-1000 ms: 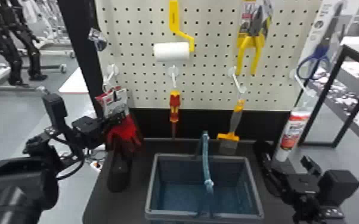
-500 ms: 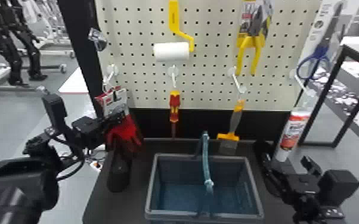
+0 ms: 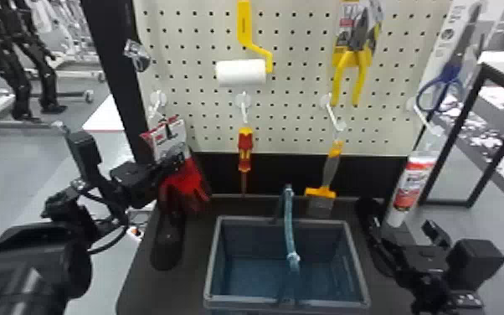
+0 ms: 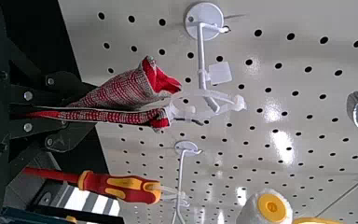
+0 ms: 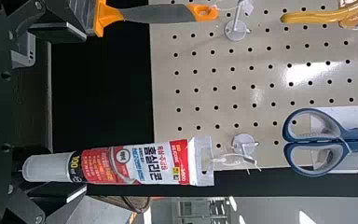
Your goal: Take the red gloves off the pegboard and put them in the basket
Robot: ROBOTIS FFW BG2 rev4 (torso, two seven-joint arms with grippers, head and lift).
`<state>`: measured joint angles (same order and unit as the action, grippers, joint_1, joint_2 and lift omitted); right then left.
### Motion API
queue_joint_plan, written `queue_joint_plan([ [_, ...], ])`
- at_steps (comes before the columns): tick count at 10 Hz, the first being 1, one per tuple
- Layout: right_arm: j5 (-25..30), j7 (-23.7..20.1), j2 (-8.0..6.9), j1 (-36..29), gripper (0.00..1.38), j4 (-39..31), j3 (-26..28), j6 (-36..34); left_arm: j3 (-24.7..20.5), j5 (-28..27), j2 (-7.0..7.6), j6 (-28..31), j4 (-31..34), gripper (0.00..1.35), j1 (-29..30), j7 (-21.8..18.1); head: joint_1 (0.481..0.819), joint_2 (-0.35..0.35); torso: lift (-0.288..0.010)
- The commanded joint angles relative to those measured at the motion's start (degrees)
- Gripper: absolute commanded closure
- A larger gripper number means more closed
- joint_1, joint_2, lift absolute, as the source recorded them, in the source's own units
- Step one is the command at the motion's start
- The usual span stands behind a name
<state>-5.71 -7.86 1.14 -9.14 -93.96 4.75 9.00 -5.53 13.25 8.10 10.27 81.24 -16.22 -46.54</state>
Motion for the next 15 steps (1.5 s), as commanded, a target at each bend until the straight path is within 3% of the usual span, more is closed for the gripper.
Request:
queue_joint_plan([
  [1, 0.00, -0.05, 0.00, 0.00, 0.17, 0.00, 0.00, -0.03, 0.17, 0.81, -0.80, 0.54, 1.56, 1.22, 1.72, 0.92, 0.549, 0.000, -0.100],
  [8, -0.27, -0.05, 0.09, -0.18, 0.17, 0.18, 0.00, -0.47, 0.34, 2.48, -4.05, -2.10, 9.47, 1.22, 7.87, 7.34, 0.549, 0.000, -0.100],
  [10, -0.35, -0.05, 0.18, -0.18, 0.17, 0.27, 0.00, -0.47, 2.72, 5.47, -4.67, -4.12, 9.47, 1.22, 8.75, 10.50, 0.549, 0.000, -0.100],
  [13, -0.27, -0.05, 0.18, 0.00, 0.17, 0.44, -0.18, -0.56, 6.76, 15.58, -6.51, -8.87, 9.20, 1.22, 11.30, 16.65, 0.549, 0.000, -0.100],
  [15, -0.27, -0.22, 0.26, 0.00, 0.17, 0.44, -0.18, -0.73, 10.80, 24.37, -6.78, -12.21, 9.20, 1.22, 13.85, 20.61, 0.549, 0.000, -0.100],
])
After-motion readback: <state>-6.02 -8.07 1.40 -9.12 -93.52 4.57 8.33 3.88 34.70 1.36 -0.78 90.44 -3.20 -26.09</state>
